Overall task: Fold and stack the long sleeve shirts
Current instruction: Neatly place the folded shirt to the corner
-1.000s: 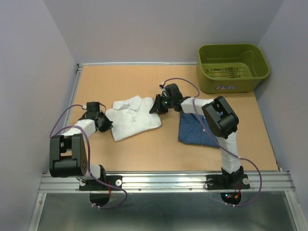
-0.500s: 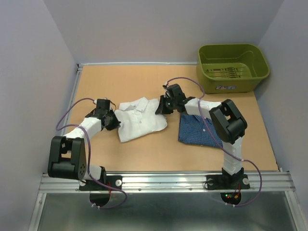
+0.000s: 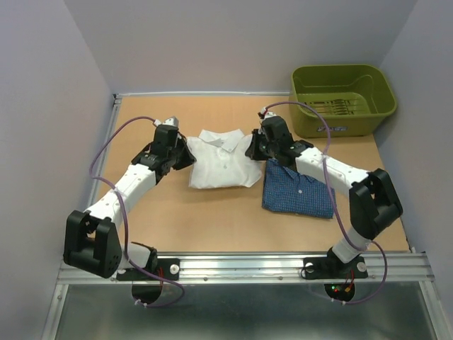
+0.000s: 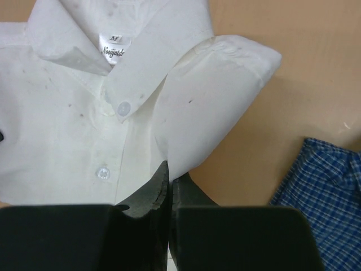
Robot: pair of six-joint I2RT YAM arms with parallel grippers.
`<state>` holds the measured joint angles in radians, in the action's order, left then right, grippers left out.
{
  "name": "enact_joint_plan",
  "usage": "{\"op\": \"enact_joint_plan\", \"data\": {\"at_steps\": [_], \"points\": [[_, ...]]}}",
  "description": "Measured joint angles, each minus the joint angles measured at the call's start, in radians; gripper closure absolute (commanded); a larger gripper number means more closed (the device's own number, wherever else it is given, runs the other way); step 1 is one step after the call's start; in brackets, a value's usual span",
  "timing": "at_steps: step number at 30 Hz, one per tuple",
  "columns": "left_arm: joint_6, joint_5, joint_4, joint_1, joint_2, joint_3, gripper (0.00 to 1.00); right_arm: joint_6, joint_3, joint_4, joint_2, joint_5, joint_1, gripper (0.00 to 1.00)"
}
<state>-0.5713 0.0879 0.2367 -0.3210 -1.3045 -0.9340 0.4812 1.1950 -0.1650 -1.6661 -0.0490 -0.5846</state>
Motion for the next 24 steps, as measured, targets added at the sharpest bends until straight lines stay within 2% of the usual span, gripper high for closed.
{"op": "enact_joint_plan", "data": {"at_steps": [8, 14, 24], "points": [[-0.047, -0.028, 0.011, -0.166, -0.05, -0.13, 1.0, -0.045, -0.101, -0.135, 0.244, 0.161, 0.039, 0.99], [-0.087, -0.046, -0.016, -0.295, -0.145, -0.227, 1.0, -0.051, -0.2, -0.216, 0.438, 0.241, 0.172, 0.99], [-0.172, -0.091, -0.074, -0.512, -0.322, -0.341, 1.0, -0.067, -0.312, -0.384, 0.609, 0.33, 0.36, 1.0]]}}
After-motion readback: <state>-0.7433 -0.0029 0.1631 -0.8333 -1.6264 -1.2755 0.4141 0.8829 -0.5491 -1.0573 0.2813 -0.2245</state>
